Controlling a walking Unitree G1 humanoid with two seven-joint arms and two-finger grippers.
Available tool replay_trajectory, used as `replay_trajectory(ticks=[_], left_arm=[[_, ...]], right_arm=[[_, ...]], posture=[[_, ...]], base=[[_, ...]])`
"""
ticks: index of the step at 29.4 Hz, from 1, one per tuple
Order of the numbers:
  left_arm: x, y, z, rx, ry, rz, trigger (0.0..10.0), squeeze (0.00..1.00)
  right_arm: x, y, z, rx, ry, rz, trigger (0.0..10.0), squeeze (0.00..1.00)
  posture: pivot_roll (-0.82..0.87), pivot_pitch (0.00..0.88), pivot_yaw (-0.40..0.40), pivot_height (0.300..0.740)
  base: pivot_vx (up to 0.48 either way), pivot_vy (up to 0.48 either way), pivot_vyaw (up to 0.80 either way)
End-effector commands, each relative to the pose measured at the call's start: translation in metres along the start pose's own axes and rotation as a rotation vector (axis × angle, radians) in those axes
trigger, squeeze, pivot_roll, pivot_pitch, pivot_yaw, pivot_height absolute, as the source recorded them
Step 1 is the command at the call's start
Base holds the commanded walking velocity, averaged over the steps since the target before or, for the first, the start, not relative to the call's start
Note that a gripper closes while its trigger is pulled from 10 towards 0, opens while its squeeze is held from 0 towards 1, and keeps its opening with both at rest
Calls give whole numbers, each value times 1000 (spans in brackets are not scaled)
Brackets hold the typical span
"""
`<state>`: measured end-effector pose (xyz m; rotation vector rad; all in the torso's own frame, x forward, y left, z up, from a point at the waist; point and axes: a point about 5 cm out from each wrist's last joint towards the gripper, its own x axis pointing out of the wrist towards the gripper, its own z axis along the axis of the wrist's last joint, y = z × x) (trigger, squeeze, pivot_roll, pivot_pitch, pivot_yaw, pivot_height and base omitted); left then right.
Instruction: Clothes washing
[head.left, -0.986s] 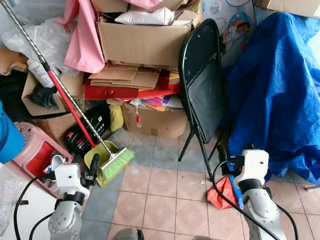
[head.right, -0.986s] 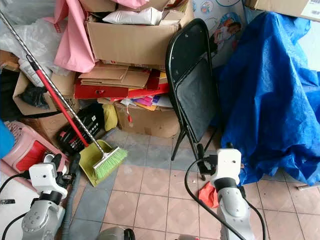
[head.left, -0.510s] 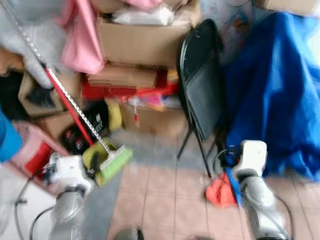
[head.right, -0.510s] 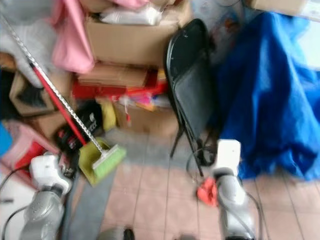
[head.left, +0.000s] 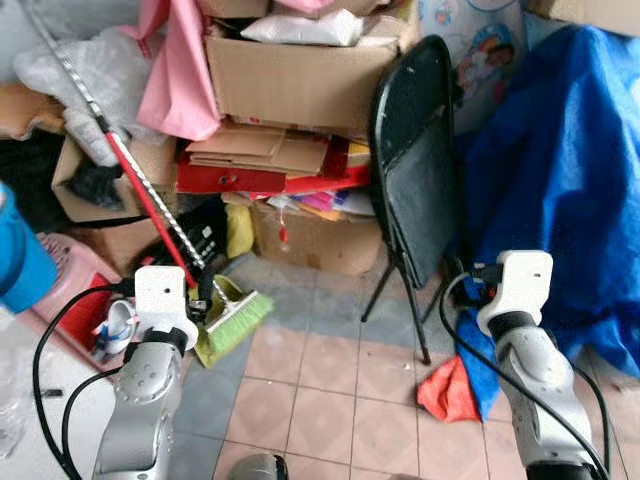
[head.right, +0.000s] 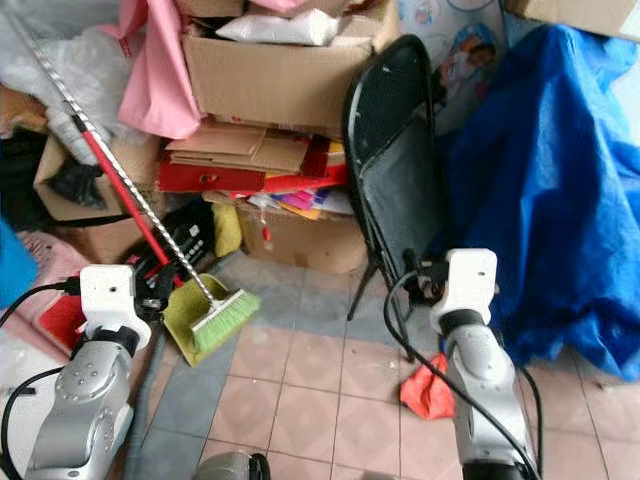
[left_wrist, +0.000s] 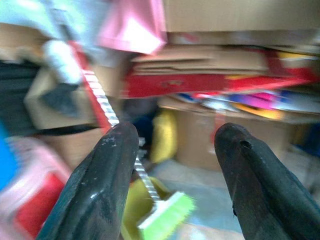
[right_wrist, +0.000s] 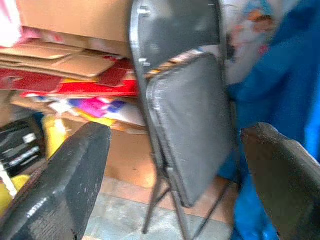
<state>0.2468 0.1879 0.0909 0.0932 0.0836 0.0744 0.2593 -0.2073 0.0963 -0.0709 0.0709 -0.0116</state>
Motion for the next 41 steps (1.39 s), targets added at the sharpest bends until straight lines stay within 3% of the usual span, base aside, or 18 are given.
replay_trajectory(ticks=[1, 7, 12, 16, 21, 25, 31, 41], left_arm=[[0, 7, 3, 5, -15, 33, 10000, 0], [5, 5, 1, 12, 65, 53, 10000, 0], [1, 1, -2, 12, 71, 35, 10000, 0], [-7, 7, -9, 40, 106, 27, 10000, 0], [-17, 25, -10, 43, 117, 107, 10000, 0], [-22, 26, -17, 42, 124, 145, 10000, 0], [-19, 12, -7, 18, 106, 84, 10000, 0], [-16, 2, -6, 2, 107, 20, 10000, 0]], right_arm=[[1, 5, 4, 6, -12, 24, 10000, 0], [7, 13, 15, -6, -50, 59, 10000, 0], [10, 17, 20, -14, -65, 74, 10000, 0], [4, 16, 20, -1, -65, 60, 10000, 0], [-8, 13, 12, 4, -33, 49, 10000, 0], [-11, 14, 8, 4, -15, 55, 10000, 0], [-10, 16, 13, 16, -23, 78, 10000, 0], [-5, 24, 15, 15, -23, 95, 10000, 0]], posture=[[-60, 7, 84, 740], [-49, 8, 95, 740], [-61, 10, 99, 740], [-62, 8, 102, 740], [-56, 17, 98, 740], [-65, 12, 85, 740], [-47, 19, 86, 740], [-32, 43, 67, 740]], base=[[0, 0, 781], [0, 0, 781], [0, 0, 781], [0, 0, 781], [0, 0, 783], [0, 0, 784], [0, 0, 781], [0, 0, 781]])
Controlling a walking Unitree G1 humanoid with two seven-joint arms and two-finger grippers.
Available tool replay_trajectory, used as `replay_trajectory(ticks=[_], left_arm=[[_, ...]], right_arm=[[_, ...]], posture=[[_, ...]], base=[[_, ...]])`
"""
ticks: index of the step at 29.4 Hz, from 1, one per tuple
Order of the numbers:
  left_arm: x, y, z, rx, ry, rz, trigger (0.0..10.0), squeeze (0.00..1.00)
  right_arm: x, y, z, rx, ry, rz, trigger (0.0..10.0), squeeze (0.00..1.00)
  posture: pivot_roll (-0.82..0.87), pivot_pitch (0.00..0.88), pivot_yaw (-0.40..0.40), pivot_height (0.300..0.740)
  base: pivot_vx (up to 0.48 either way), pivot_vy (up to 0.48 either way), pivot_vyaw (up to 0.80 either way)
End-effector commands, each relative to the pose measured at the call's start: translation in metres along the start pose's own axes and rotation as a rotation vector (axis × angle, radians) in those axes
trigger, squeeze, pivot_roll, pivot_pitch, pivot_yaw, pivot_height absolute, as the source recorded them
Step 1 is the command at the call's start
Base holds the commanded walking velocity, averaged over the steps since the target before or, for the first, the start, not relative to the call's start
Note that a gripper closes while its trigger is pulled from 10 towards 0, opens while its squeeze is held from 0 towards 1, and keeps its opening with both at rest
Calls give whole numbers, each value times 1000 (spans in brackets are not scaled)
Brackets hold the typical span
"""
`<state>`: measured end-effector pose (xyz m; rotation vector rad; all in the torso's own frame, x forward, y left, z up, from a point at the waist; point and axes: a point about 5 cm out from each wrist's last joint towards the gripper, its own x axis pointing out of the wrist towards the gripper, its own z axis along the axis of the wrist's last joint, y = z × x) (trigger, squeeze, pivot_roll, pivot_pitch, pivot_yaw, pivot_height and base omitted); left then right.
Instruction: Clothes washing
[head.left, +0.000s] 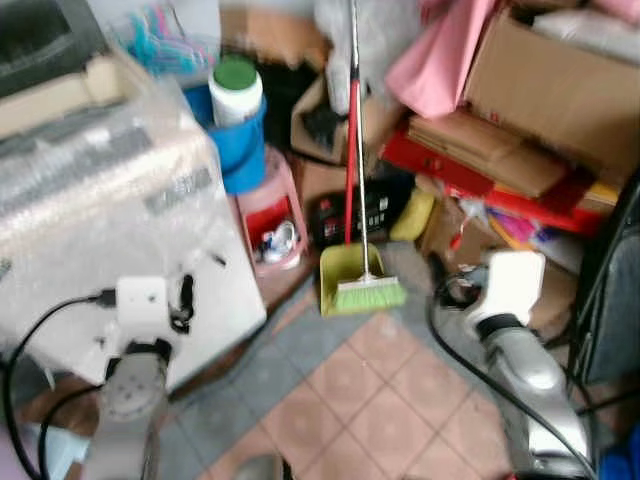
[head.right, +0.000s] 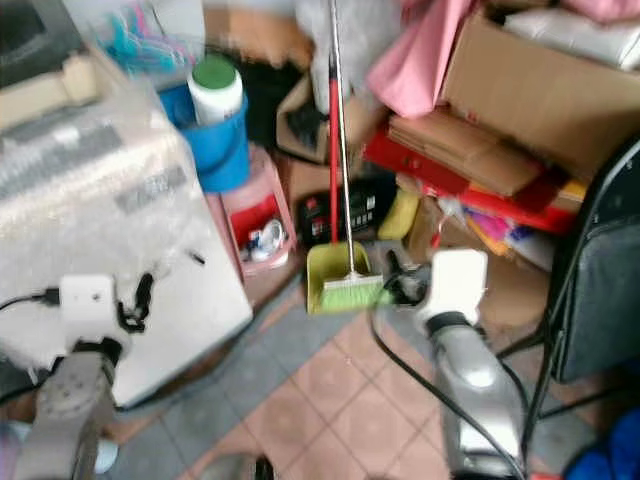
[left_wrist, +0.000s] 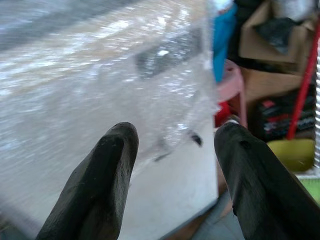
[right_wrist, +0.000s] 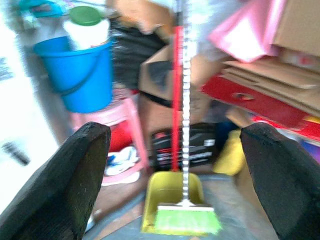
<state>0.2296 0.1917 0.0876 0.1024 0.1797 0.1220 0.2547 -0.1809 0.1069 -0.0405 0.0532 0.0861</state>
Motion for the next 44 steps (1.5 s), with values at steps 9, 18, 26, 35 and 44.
replay_trajectory(ticks=[9, 18, 26, 35, 44], left_arm=[[2, -6, 9, 15, -57, -40, 10000, 0], [-1, 2, 3, 16, -60, 11, 10000, 0], [5, -4, 4, -3, -47, 7, 10000, 0], [6, -4, 7, -14, -79, 12, 10000, 0], [13, -2, 12, -9, -98, 54, 10000, 0]], right_arm=[[6, -7, 11, -4, -33, -38, 10000, 0], [7, -7, 9, -96, -19, -124, 10000, 0], [1, 3, 9, -79, -21, -19, 10000, 0], [5, 2, 14, -46, -40, -9, 10000, 0], [10, 5, 17, -53, -53, 28, 10000, 0]], posture=[[-35, 42, 96, 740], [-52, 20, 99, 740], [-56, 31, 99, 740], [-60, 36, 97, 740], [-59, 38, 95, 740]], base=[[0, 0, 606], [0, 0, 0], [0, 382, 394], [0, 245, 783], [0, 0, 781]])
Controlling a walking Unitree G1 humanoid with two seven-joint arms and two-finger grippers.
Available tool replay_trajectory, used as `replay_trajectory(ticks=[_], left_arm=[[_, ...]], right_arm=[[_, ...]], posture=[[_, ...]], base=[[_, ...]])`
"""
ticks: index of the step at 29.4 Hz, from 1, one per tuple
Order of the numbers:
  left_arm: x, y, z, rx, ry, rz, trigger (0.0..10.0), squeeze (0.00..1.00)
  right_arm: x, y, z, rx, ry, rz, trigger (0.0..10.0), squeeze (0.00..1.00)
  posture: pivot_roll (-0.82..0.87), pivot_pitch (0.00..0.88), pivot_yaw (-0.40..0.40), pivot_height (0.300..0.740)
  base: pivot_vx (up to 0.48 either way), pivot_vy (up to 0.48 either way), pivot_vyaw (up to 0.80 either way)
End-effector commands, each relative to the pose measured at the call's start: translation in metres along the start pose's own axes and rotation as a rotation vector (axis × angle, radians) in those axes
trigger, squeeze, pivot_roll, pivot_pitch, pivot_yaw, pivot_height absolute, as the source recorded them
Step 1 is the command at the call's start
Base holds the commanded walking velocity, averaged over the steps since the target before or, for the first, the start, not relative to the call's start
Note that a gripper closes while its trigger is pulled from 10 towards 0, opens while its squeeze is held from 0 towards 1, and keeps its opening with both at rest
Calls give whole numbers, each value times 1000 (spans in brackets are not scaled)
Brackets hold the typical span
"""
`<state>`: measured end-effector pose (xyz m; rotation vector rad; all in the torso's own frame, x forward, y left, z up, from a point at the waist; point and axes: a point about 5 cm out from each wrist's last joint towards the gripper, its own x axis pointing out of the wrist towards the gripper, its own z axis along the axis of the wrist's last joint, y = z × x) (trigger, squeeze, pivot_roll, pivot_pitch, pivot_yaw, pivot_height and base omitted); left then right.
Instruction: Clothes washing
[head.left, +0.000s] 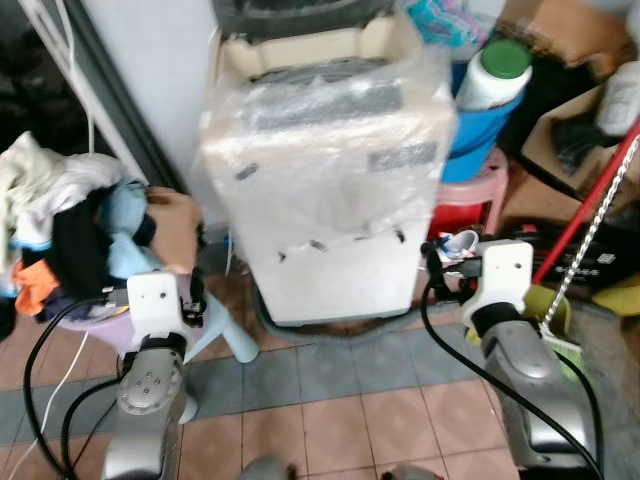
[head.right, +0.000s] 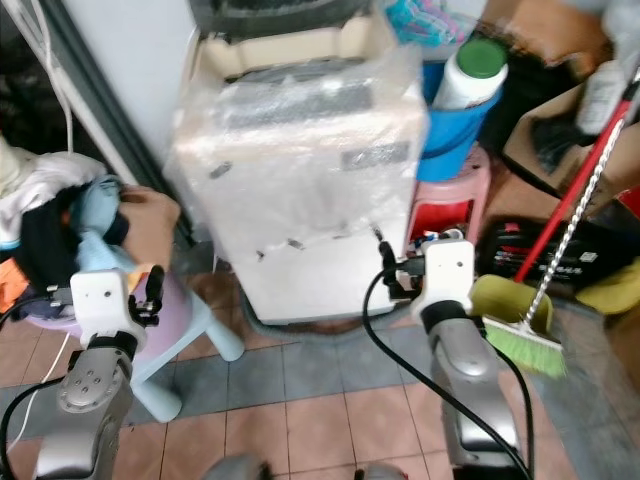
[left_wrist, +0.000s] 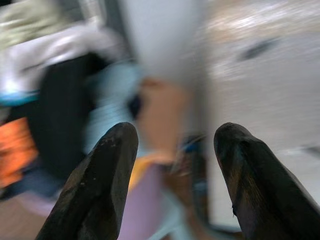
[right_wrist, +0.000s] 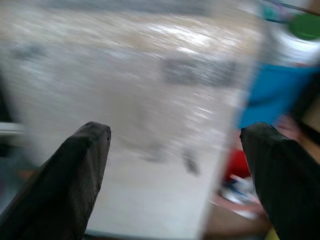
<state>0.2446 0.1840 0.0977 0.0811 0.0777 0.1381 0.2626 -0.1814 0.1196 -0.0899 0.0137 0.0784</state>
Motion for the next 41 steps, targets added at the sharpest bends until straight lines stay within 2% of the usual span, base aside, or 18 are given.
replay_trajectory(ticks=[1, 6, 12, 16, 22, 33, 36, 41], left_arm=[[2, 6, -1, 23, -7, 39, 10000, 0], [2, 4, 1, 13, -23, 6, 10000, 0], [3, 3, 2, 8, -36, -10, 10000, 0], [4, 2, 2, 8, -40, -12, 10000, 0], [5, 2, 2, 8, -39, -10, 10000, 0], [8, 0, 3, 10, -46, -11, 10000, 0], [9, 1, 4, 7, -49, 9, 10000, 0], [10, -3, 11, 42, -89, -27, 10000, 0]], right_arm=[[3, 7, 4, 1, -18, 39, 10000, 0], [4, 8, 3, 23, -18, 41, 10000, 0], [6, 9, 6, -1, -34, 69, 10000, 0], [6, 16, 11, -53, -64, 135, 10000, 0], [6, 25, 15, -39, -82, 191, 10000, 0], [8, 38, 19, -69, -111, 287, 10000, 0], [7, 42, 20, -61, -121, 319, 10000, 0], [7, 44, 19, -68, -119, 337, 10000, 0]], posture=[[-59, 38, 95, 740], [-59, 36, 96, 740], [-64, 31, 96, 740], [-64, 30, 96, 740], [-64, 30, 96, 740], [-63, 39, 92, 740], [-63, 33, 91, 740], [-61, 38, 90, 740]], base=[[0, 0, 781], [0, 0, 671], [361, 0, 0], [442, 0, 800], [446, 0, 800], [442, 0, 800], [96, 0, 798], [0, 0, 723]])
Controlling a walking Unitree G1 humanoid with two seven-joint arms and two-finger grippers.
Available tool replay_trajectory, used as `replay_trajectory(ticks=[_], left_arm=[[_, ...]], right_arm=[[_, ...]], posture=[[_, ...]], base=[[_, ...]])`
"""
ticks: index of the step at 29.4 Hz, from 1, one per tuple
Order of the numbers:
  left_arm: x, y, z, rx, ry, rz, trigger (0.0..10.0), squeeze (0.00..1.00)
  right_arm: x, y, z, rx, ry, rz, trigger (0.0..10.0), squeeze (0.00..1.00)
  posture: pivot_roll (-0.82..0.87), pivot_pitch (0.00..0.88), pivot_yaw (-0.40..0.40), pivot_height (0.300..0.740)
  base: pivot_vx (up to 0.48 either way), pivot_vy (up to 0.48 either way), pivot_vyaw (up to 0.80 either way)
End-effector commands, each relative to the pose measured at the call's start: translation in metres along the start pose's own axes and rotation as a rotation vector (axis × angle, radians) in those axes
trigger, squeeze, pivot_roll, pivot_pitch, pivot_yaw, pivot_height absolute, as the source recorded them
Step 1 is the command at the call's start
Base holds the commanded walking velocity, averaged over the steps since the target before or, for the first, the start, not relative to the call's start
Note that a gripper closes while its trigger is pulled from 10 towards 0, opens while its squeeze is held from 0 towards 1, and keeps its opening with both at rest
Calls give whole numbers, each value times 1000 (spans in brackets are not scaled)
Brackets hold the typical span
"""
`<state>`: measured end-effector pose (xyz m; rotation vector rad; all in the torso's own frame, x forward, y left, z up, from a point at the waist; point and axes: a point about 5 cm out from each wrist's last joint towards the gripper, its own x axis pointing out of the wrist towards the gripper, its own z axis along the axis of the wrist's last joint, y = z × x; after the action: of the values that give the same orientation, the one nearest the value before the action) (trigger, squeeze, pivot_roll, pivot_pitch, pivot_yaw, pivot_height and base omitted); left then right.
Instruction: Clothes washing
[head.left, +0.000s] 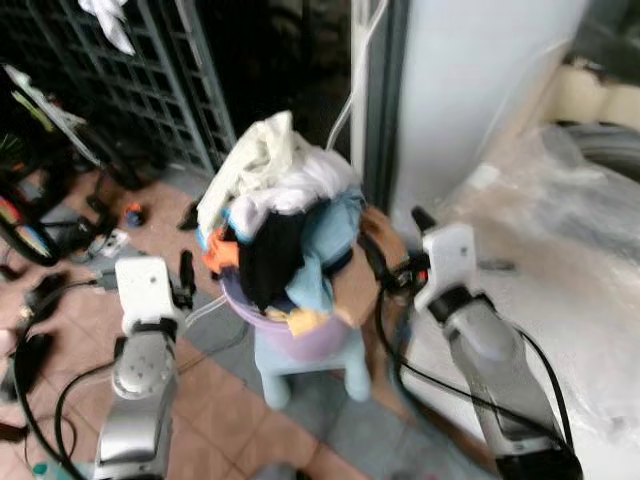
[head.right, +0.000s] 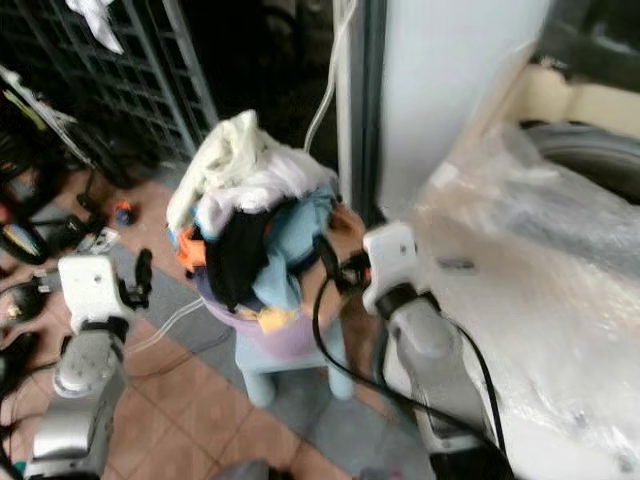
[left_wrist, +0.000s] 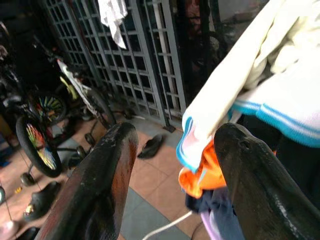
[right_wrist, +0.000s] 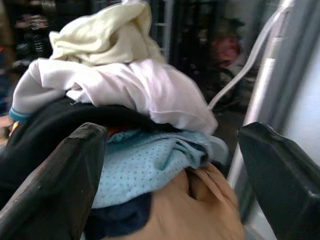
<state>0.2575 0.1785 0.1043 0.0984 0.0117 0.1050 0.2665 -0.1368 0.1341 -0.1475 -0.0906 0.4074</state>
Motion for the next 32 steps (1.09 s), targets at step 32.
replay_trajectory(ticks=[32], left_arm=[[-1, 4, 11, 3, -23, -16, 10000, 0]], right_arm=[[45, -9, 43, -118, -152, -87, 10000, 0]], posture=[[-34, 62, 74, 740]], base=[[71, 157, 325]])
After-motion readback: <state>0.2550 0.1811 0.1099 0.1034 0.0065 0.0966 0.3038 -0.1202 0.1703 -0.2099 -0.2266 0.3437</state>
